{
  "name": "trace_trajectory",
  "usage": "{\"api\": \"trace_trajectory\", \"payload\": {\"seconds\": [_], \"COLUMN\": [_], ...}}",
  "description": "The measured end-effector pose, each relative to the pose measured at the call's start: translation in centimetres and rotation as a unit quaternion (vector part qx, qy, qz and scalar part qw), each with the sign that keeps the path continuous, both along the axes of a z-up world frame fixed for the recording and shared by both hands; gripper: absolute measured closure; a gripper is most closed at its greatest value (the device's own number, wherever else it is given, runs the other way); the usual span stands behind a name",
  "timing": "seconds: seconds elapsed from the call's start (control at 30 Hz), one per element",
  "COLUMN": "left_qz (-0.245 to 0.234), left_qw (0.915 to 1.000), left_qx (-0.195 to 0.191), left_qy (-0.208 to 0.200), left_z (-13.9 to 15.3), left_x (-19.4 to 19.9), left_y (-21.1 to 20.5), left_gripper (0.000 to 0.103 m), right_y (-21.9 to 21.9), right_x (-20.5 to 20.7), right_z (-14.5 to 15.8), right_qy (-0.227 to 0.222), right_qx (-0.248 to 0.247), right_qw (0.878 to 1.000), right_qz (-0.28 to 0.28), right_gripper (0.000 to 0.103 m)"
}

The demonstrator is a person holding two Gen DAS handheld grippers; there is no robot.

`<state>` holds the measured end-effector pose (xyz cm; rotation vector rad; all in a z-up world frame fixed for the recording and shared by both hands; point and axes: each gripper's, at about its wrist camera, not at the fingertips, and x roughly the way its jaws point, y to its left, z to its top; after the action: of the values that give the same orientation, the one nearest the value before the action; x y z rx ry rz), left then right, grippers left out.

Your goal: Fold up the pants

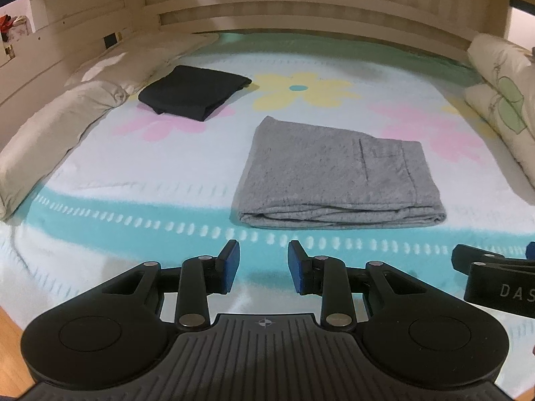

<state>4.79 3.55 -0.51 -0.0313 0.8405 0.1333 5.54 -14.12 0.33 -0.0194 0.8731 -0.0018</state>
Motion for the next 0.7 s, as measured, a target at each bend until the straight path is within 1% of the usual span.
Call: {"api": "trace_trajectory", "payload": {"seconds": [0.17, 0.7], "left_qz": [0.004, -0.001], "left_qw": [0.9999, 0.9998], "left_qx": [0.011, 0.017], "left_qy": [0.000, 0.004], "left_z": [-0.06, -0.20], "left_x": [-0.01, -0.06], "left_y": [-0.05, -0.28], "left_gripper": [0.072, 0.072], "right_y": [0.10, 0.18], "right_x": [-0.03, -0.01], "right_z": [0.07, -0.04], "right_qy": [0.000, 0.006], "right_qx": [-0.001, -0.001], "right_qw": [1.000, 1.000], "right_qz": [0.000, 0.004], "right_gripper": [0.001, 0.001]}}
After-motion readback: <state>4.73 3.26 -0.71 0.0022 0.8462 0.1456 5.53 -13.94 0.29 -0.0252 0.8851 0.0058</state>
